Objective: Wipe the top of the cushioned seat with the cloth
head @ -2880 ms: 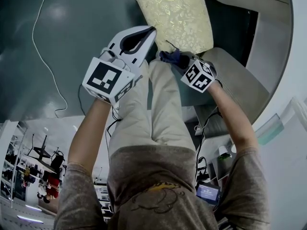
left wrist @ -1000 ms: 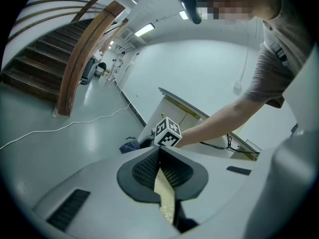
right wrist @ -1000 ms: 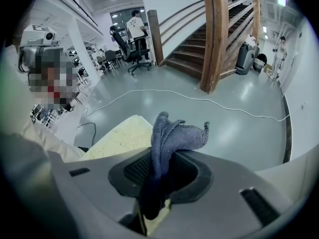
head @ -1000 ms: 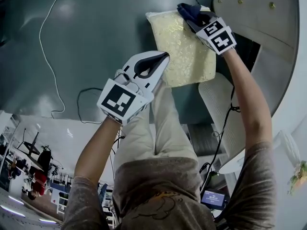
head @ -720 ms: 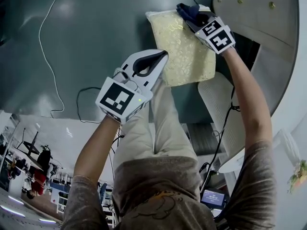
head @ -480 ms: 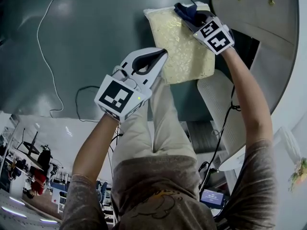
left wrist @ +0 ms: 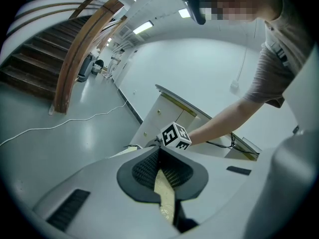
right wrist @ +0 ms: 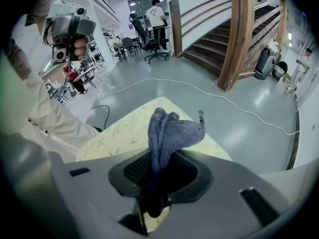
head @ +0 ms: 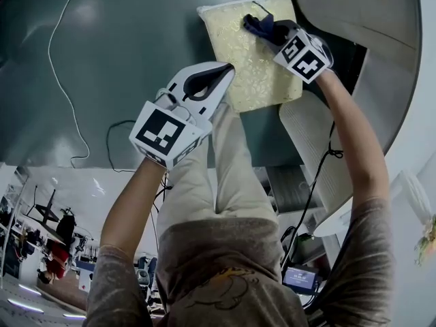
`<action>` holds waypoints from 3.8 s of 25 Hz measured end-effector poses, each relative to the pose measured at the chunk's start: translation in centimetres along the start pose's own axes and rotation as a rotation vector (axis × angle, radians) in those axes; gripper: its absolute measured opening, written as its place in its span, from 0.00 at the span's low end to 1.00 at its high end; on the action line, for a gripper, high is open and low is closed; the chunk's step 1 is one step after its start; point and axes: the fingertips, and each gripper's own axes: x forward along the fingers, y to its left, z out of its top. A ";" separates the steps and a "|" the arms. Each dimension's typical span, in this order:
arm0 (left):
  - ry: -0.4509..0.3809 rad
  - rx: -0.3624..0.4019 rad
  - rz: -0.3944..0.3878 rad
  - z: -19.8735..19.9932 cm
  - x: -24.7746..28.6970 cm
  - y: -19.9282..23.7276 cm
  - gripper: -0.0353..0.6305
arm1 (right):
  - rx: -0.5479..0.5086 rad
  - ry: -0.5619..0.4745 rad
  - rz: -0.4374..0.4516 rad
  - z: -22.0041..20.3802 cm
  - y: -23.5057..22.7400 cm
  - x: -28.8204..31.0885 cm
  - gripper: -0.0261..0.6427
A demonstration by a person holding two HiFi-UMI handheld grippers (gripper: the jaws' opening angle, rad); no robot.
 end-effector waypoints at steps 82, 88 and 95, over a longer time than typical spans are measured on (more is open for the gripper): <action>0.013 -0.027 -0.040 -0.9 2.4 -2.8 0.08 | -0.040 0.061 -0.022 -4.2 -3.8 -5.3 0.18; -0.011 -0.046 0.005 -0.5 2.3 -1.3 0.08 | -0.088 0.109 -0.086 -4.5 -8.3 -4.2 0.18; -0.036 -0.070 0.051 -0.3 2.0 -0.2 0.08 | -0.132 0.101 -0.185 -3.6 -11.6 -3.2 0.18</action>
